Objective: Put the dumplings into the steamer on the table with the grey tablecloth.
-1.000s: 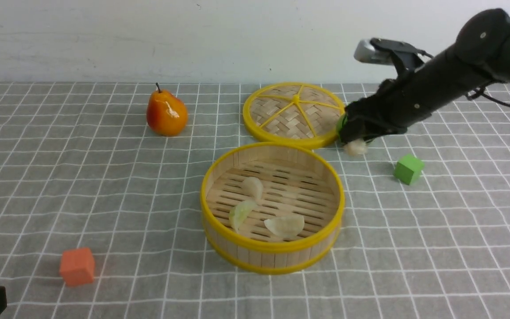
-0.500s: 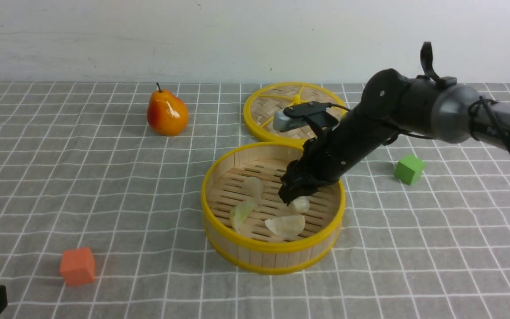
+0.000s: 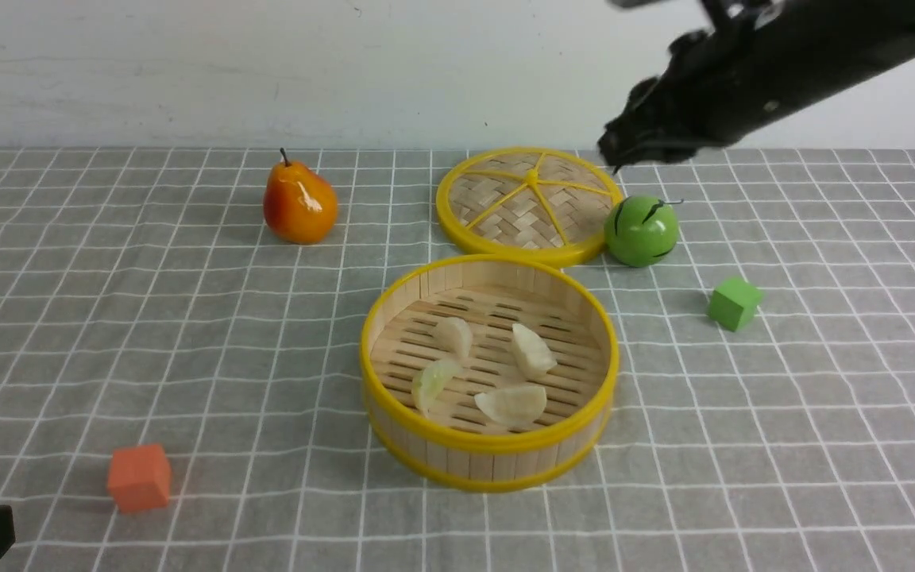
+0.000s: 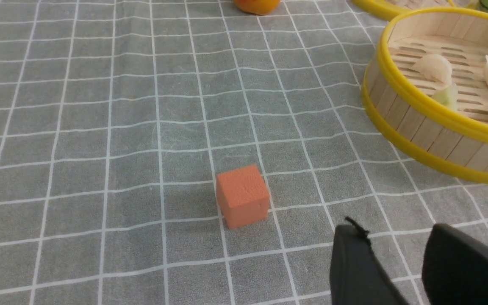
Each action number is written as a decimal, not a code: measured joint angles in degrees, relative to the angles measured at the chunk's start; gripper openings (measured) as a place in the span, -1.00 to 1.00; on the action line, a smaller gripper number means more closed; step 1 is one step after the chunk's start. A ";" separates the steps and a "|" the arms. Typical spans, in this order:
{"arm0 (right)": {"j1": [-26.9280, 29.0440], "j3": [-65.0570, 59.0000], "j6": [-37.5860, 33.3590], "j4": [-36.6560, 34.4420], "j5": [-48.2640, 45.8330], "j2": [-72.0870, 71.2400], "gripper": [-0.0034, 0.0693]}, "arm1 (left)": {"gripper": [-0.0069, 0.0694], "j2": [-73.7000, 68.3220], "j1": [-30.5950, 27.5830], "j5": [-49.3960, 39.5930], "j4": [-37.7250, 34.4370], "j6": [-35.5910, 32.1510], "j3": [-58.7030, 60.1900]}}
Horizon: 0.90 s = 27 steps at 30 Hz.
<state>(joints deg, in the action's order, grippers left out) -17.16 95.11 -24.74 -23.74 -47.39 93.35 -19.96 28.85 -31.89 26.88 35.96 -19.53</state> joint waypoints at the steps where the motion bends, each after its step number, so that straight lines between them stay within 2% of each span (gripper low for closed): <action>1: 0.00 -0.96 0.00 0.10 0.30 -3.04 -0.87 | -0.20 0.00 0.00 0.00 0.00 0.00 0.00; 2: 0.00 -3.40 0.00 0.27 1.09 -6.76 -0.93 | -0.20 0.00 0.00 0.00 0.00 0.00 0.00; 6: 0.00 -13.32 -0.14 0.35 5.00 -18.30 -0.95 | -0.20 0.00 0.00 0.00 0.00 0.00 0.00; 10: 0.00 -33.35 -2.74 0.03 15.23 -34.02 -0.95 | -0.20 0.00 0.00 0.00 0.00 0.00 0.00; 15: 0.00 -55.42 -3.69 -0.91 34.26 -50.35 -0.94 | -0.20 0.00 0.00 0.00 0.00 0.00 0.00; 20: 0.00 -74.72 -3.69 -4.35 59.14 -68.91 -0.93 | -0.20 0.00 0.00 0.00 0.00 0.00 0.00; 25: 0.01 -87.86 -3.69 -6.06 69.74 -89.89 -0.92 | -0.20 0.00 0.00 0.06 0.00 0.00 0.00; 27: 0.01 -89.43 -3.69 -6.06 71.08 -91.84 -0.92 | -0.20 -0.08 0.00 -0.19 0.03 0.00 0.06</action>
<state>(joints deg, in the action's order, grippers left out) -17.15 5.68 -28.43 -29.80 23.69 1.50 -20.04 28.85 -32.07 26.90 35.96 -19.47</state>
